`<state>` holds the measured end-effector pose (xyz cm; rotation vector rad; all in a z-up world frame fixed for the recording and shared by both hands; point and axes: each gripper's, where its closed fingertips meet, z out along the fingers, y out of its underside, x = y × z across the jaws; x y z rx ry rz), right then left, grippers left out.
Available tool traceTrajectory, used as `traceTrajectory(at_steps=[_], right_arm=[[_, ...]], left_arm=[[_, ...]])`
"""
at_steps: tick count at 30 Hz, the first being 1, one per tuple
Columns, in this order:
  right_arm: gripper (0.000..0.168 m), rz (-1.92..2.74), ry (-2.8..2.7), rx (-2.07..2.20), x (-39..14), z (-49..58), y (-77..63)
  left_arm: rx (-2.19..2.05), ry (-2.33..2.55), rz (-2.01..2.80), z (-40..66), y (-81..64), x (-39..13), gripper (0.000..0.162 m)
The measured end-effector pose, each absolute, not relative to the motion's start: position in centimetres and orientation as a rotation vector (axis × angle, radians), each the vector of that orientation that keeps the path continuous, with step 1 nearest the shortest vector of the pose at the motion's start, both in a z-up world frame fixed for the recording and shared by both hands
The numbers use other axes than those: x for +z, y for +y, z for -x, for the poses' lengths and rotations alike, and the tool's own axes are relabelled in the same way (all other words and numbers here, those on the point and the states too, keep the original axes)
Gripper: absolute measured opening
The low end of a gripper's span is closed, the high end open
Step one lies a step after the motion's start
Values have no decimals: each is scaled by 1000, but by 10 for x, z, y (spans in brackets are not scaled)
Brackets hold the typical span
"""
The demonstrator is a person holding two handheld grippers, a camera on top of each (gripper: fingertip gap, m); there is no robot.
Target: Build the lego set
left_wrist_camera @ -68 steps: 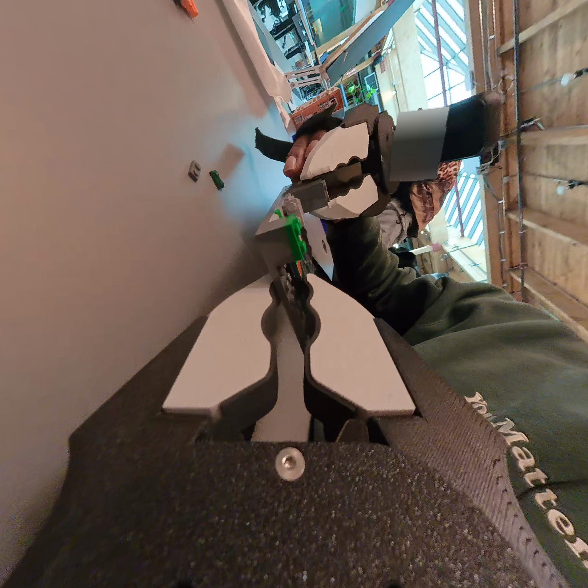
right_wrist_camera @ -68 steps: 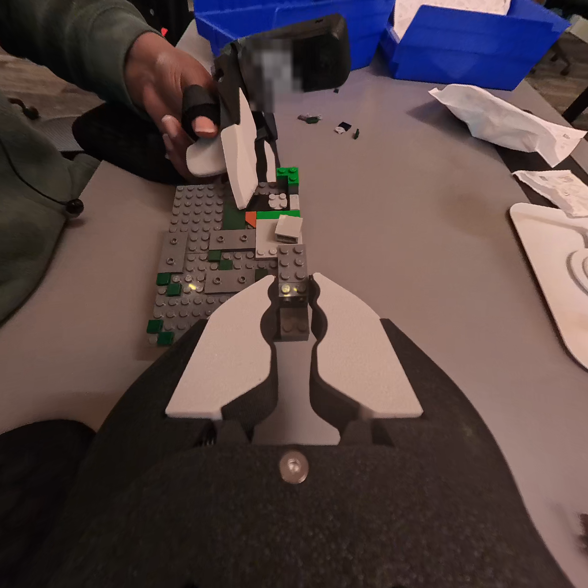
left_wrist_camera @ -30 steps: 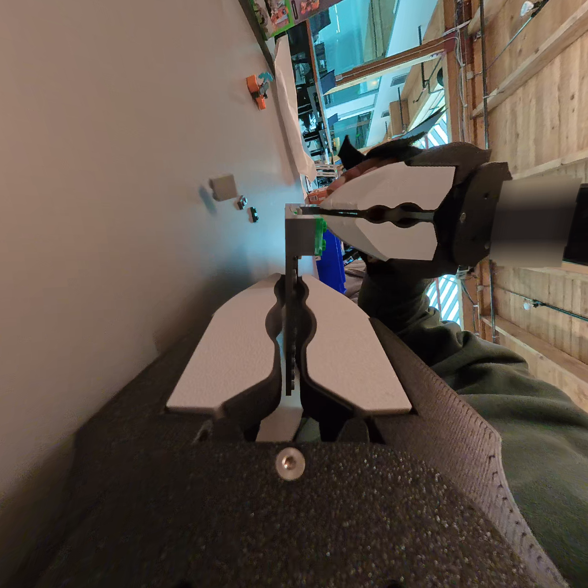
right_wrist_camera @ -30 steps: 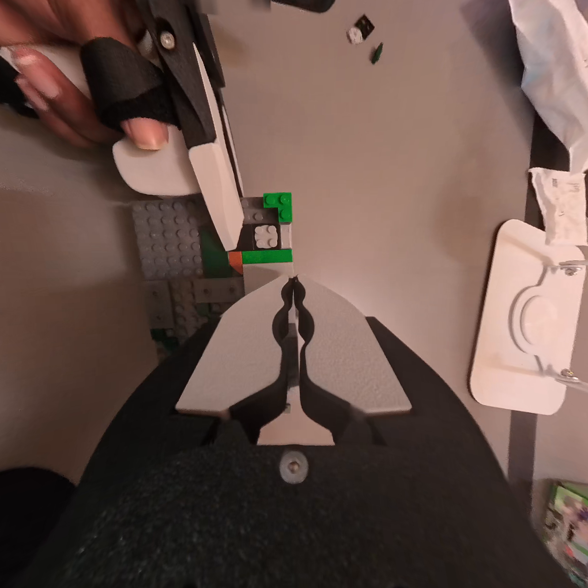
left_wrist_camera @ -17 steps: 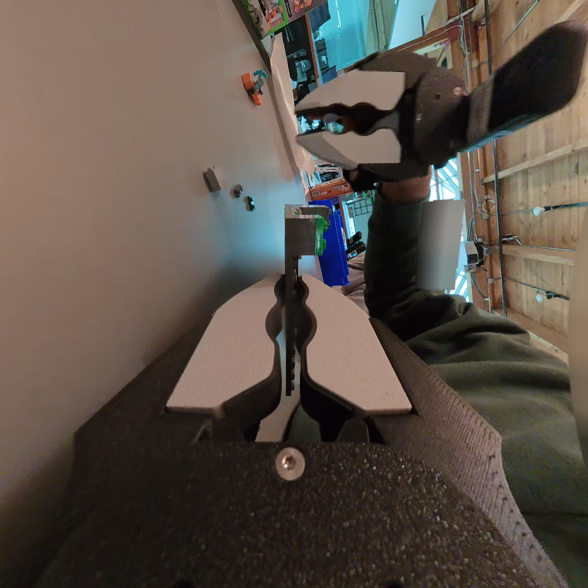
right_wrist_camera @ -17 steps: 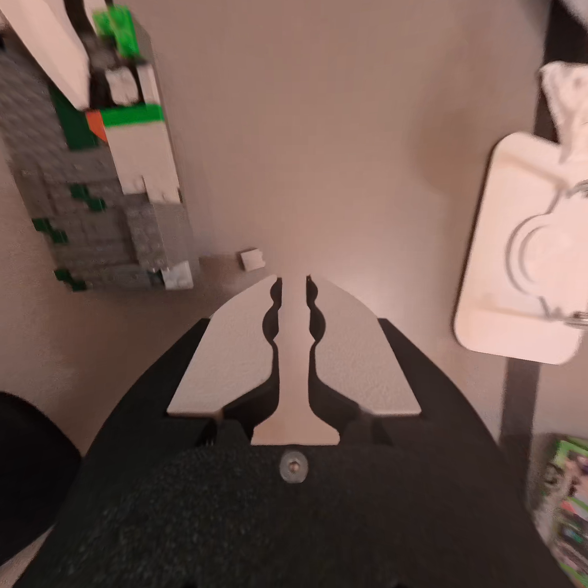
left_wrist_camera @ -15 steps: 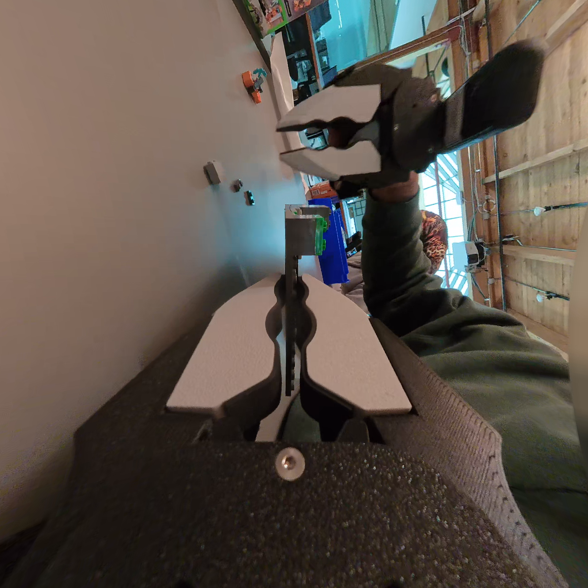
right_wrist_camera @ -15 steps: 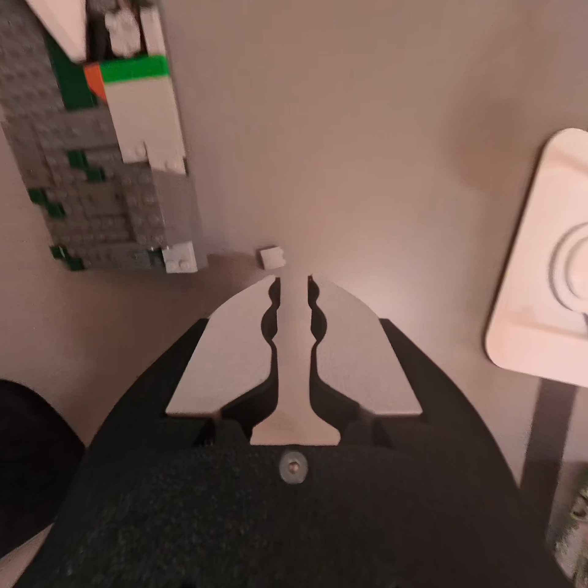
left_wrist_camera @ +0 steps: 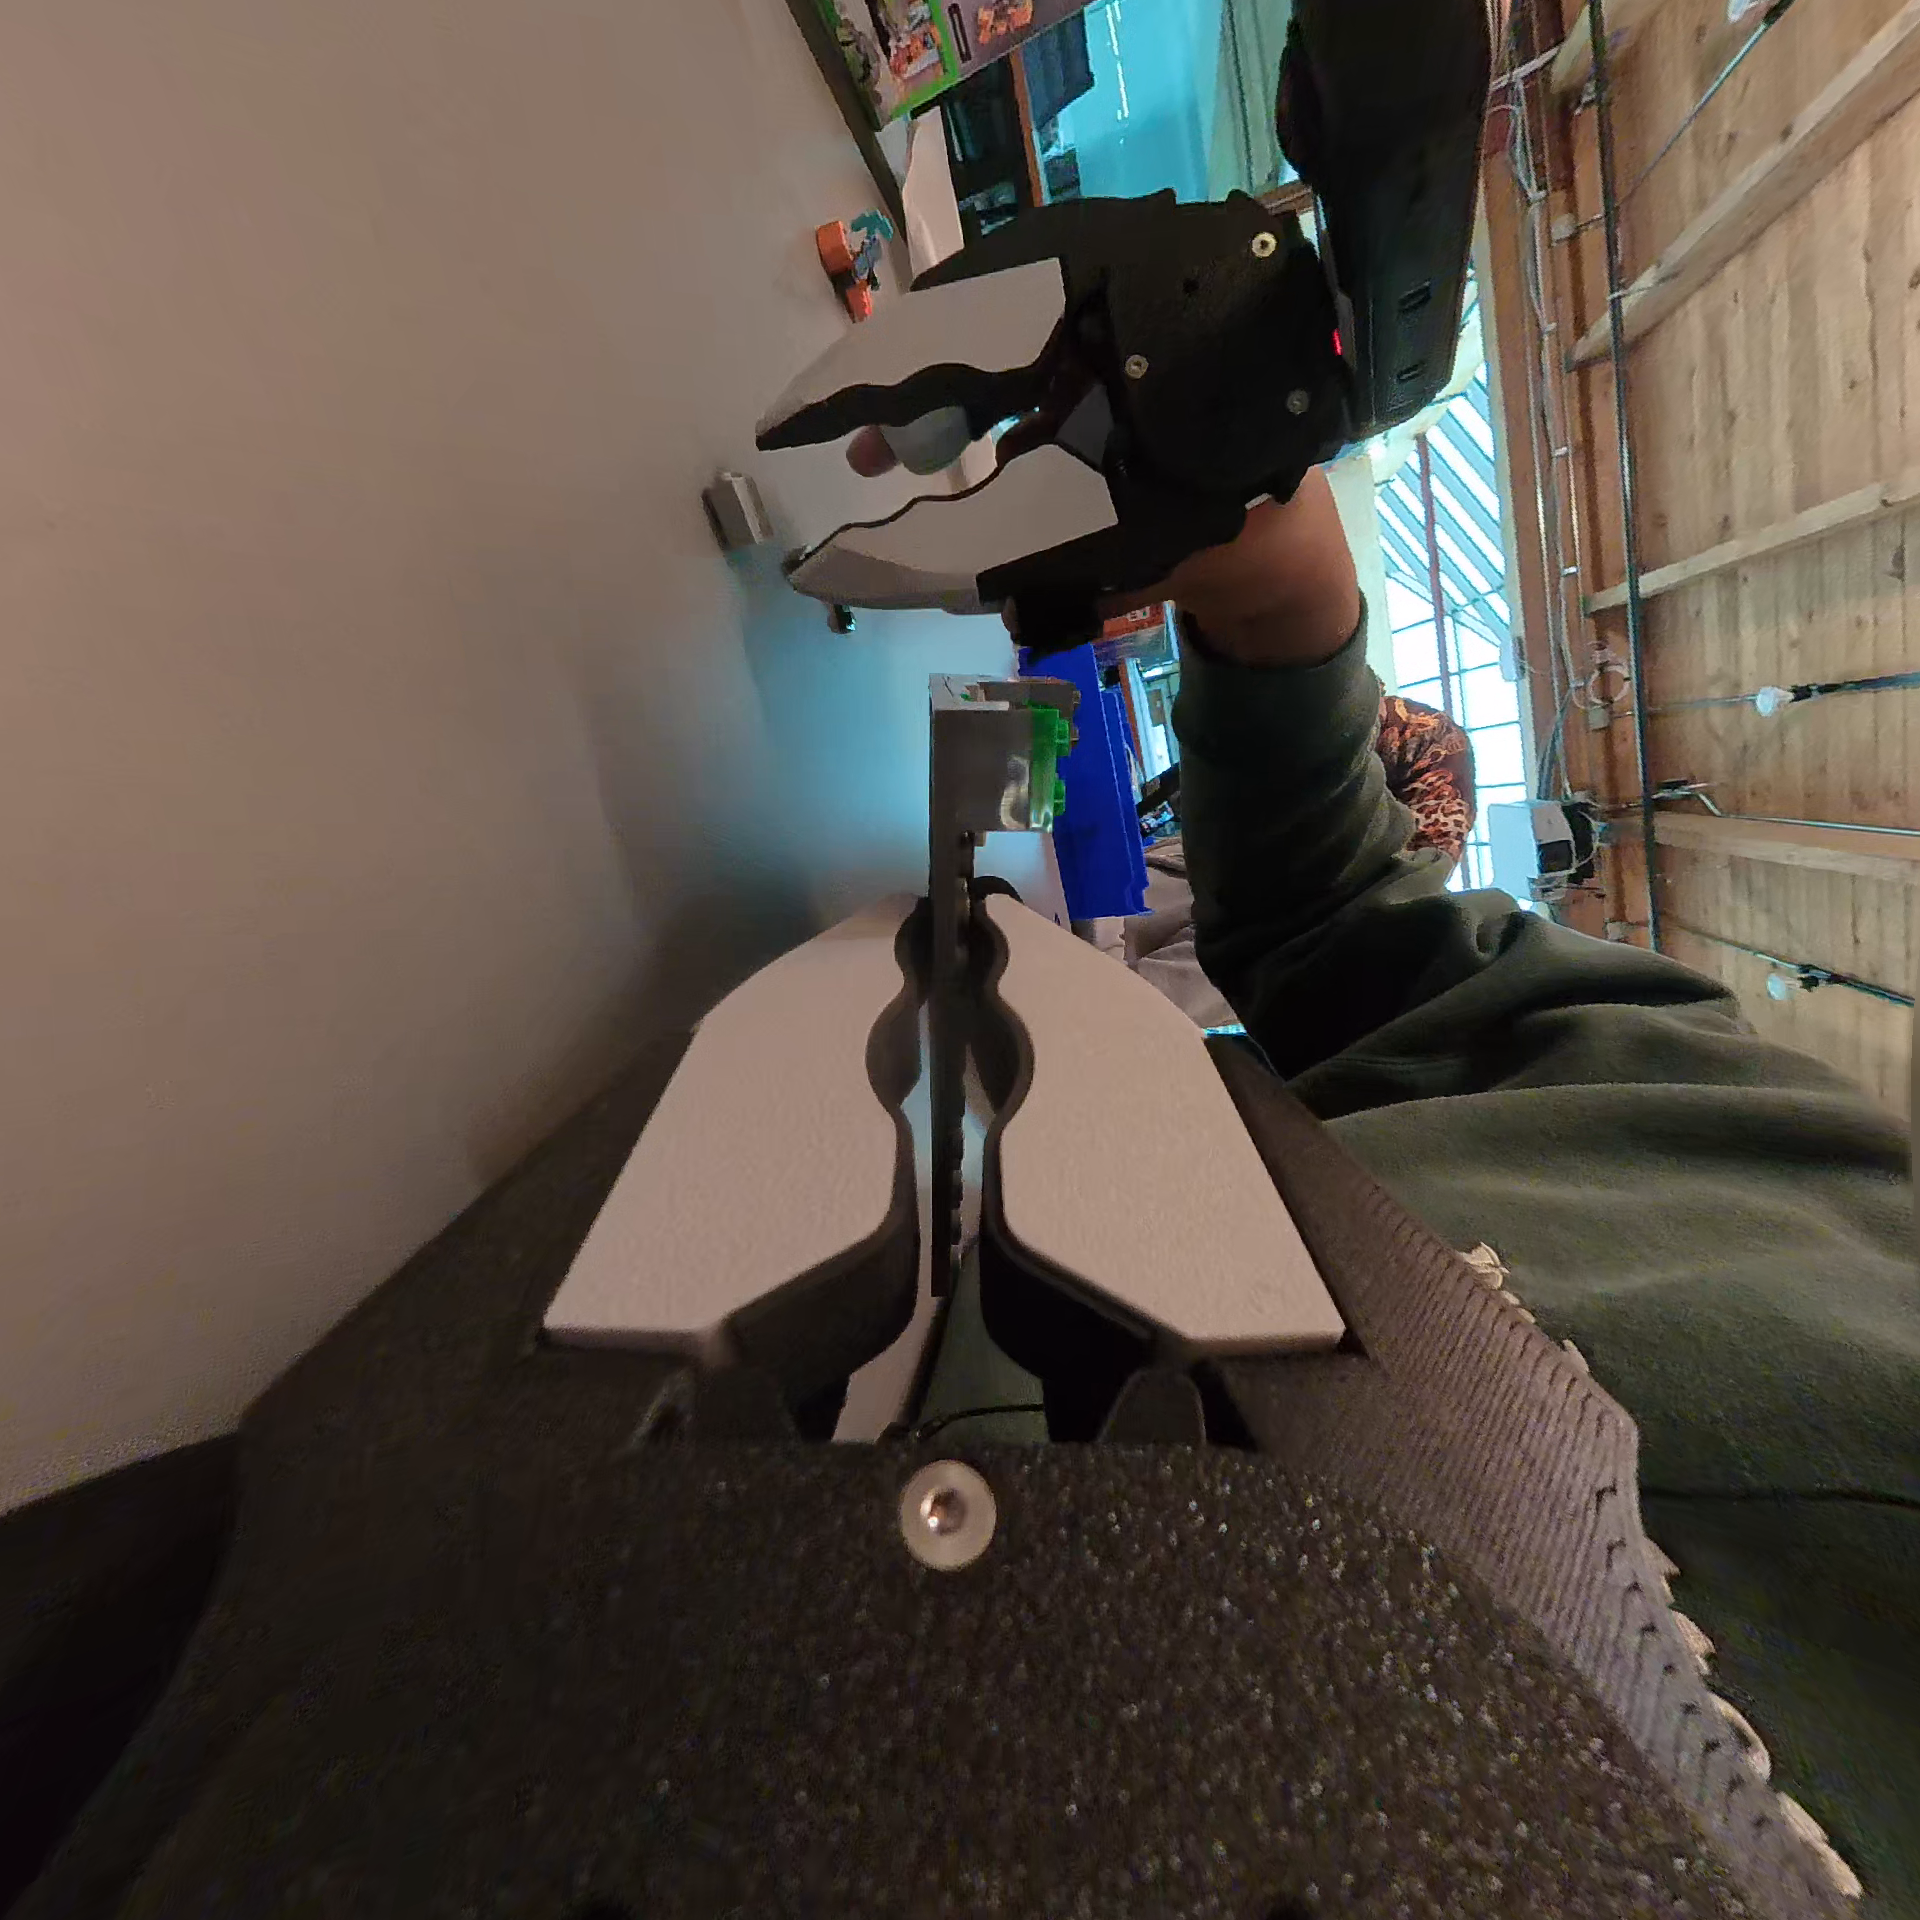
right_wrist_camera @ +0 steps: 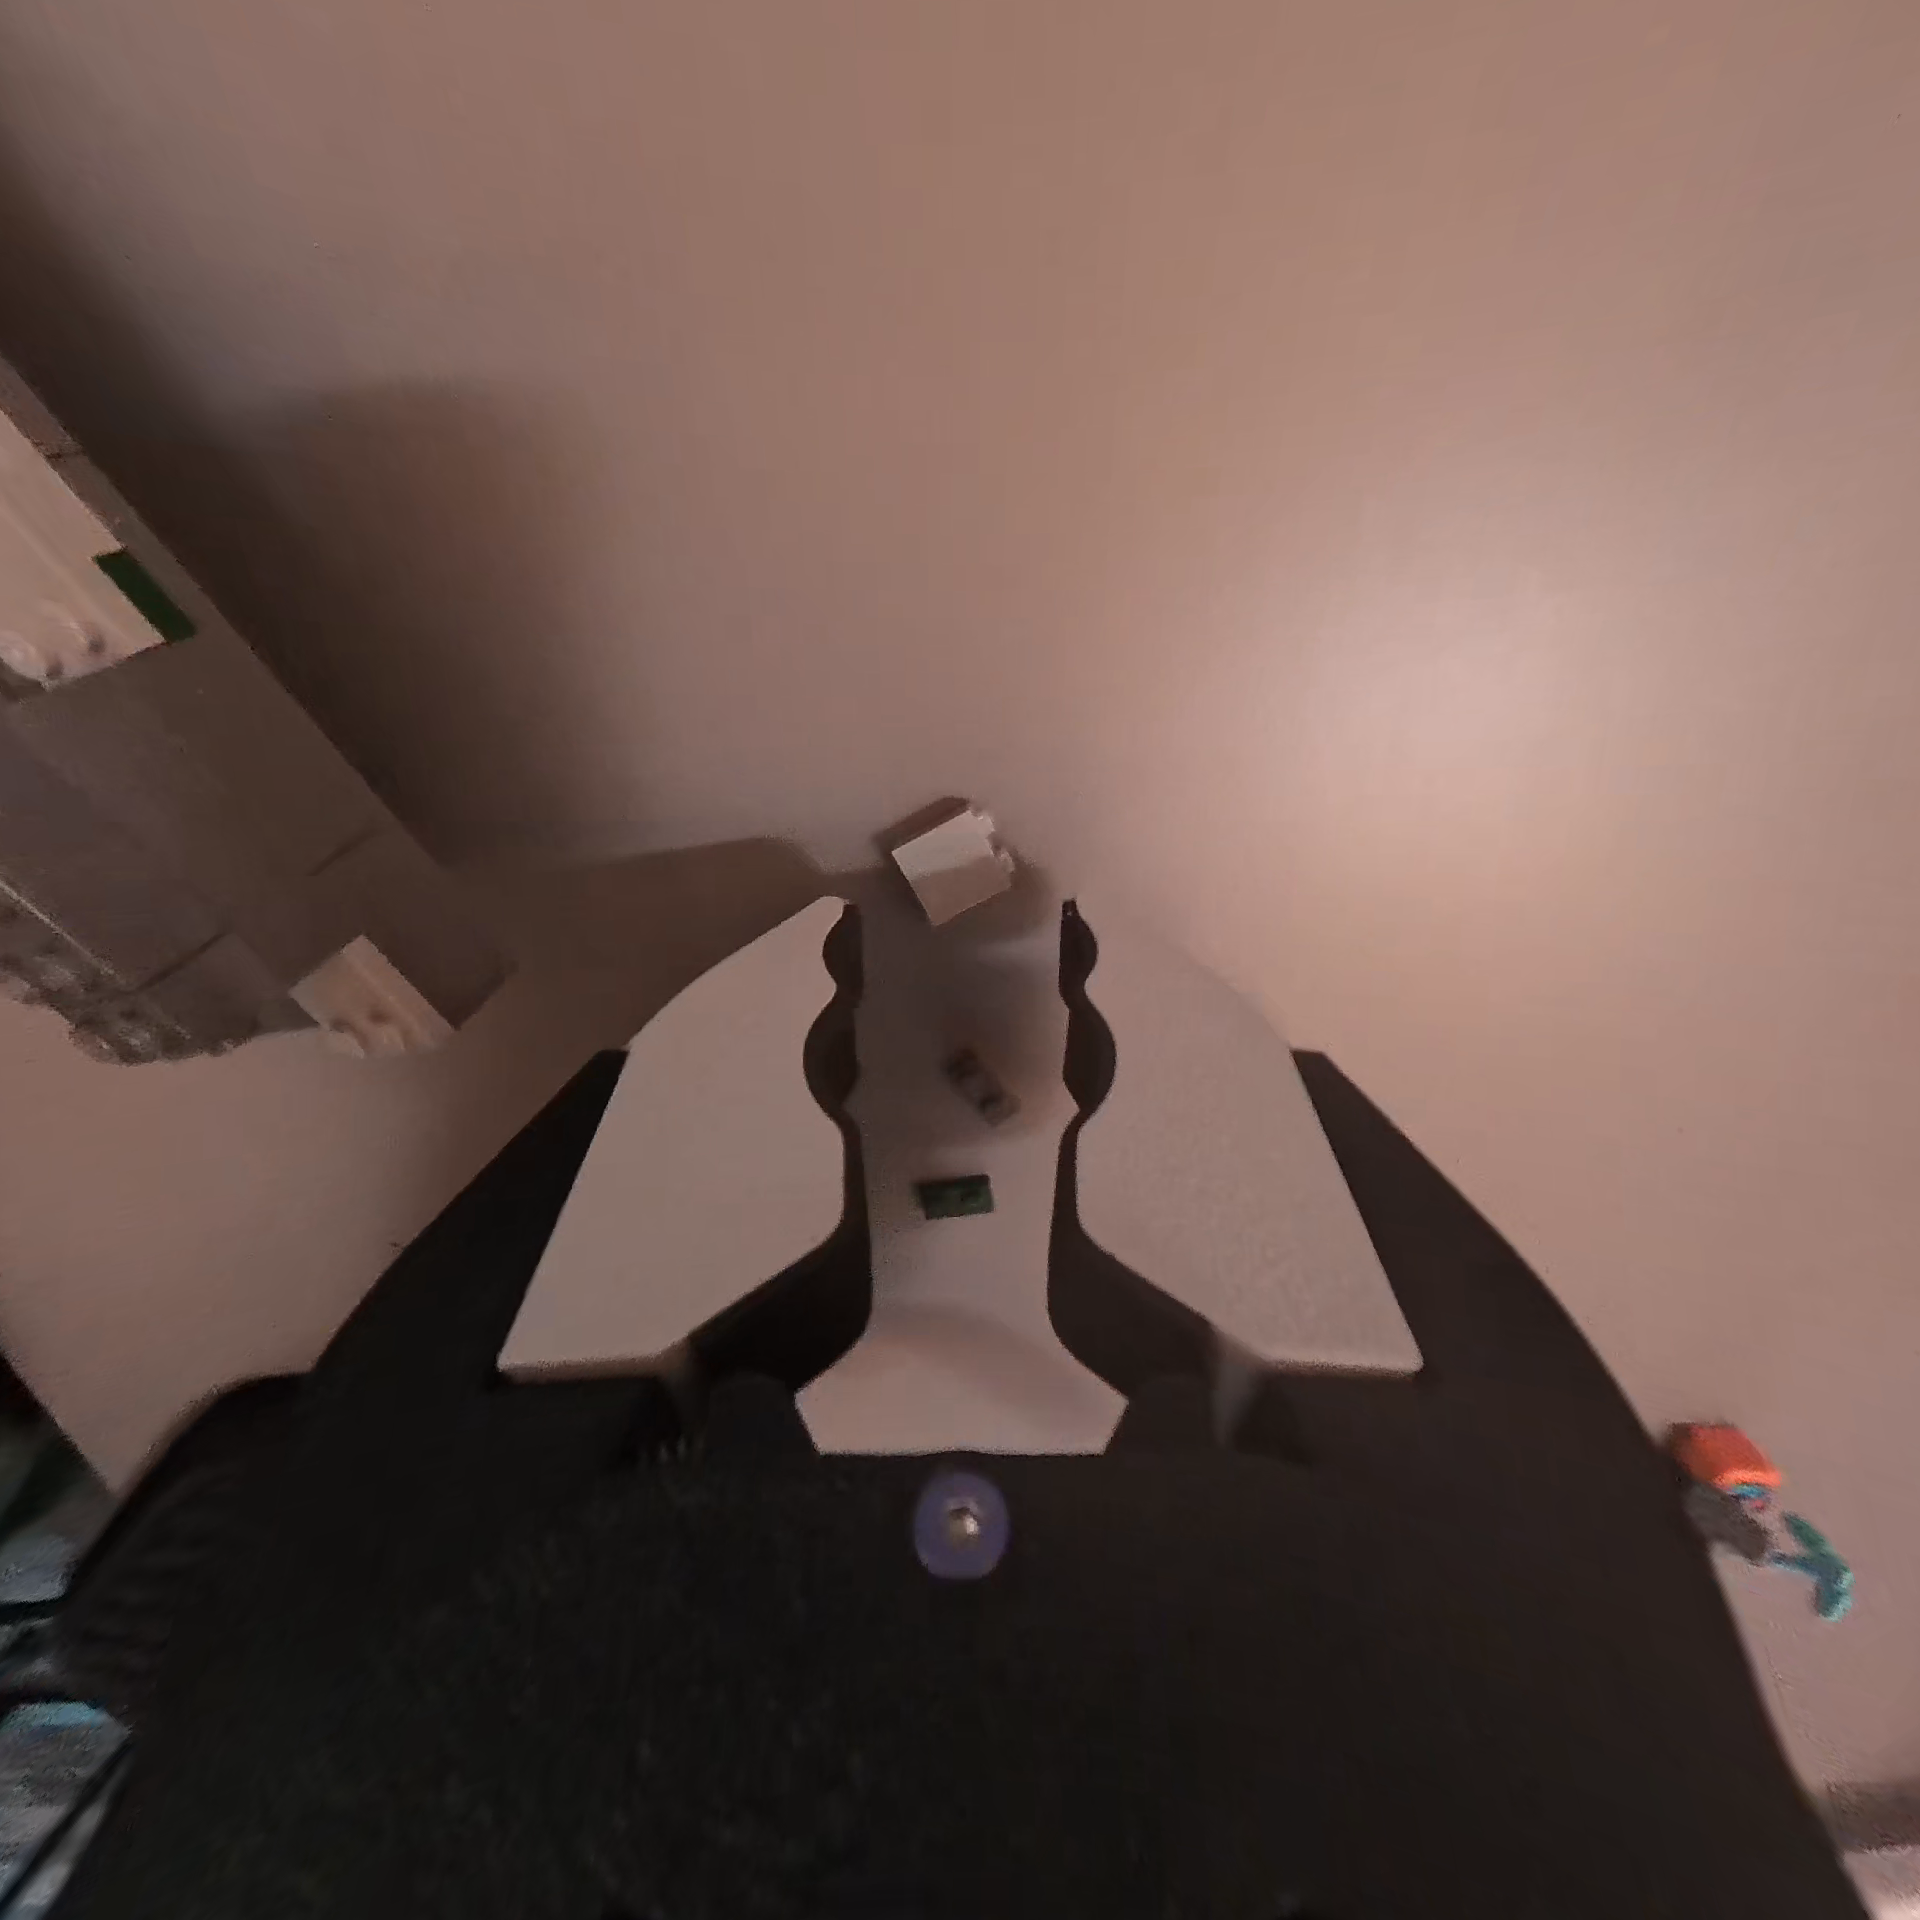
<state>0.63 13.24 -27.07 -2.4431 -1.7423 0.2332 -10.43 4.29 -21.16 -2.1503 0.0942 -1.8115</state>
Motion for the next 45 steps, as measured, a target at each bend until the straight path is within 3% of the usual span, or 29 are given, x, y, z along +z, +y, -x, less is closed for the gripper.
traceTrajectory(at_steps=[5, 9, 18, 27, 34, 40, 43, 45], right_arm=[[42, 2570, -1595, 310, -276, -2, 129], [23, 2515, -1619, 266, -281, 5, 131], [32, 1858, -2195, 269, -269, 14, 114], [31, 2233, -1808, 409, -261, 24, 98], [32, 1796, -2141, 221, -261, 25, 98], [24, 1658, -2337, 241, -267, 24, 100], [4, 1650, -2376, 233, -277, 20, 101], [0, 1670, -2344, 262, -281, 17, 103]], left_arm=[[-1828, 97, 2139, 105, 46, -212, 6], [-1833, 105, 2130, 106, 46, -212, 6], [-1844, 88, 2114, 112, 44, -212, 6], [-1853, 84, 2098, 119, 44, -209, 6], [-1874, 81, 2102, 120, 41, -207, 6], [-1880, 34, 2099, 121, 40, -208, 6], [-1887, 15, 2098, 121, 40, -209, 6], [-1886, 8, 2102, 122, 40, -209, 6]])
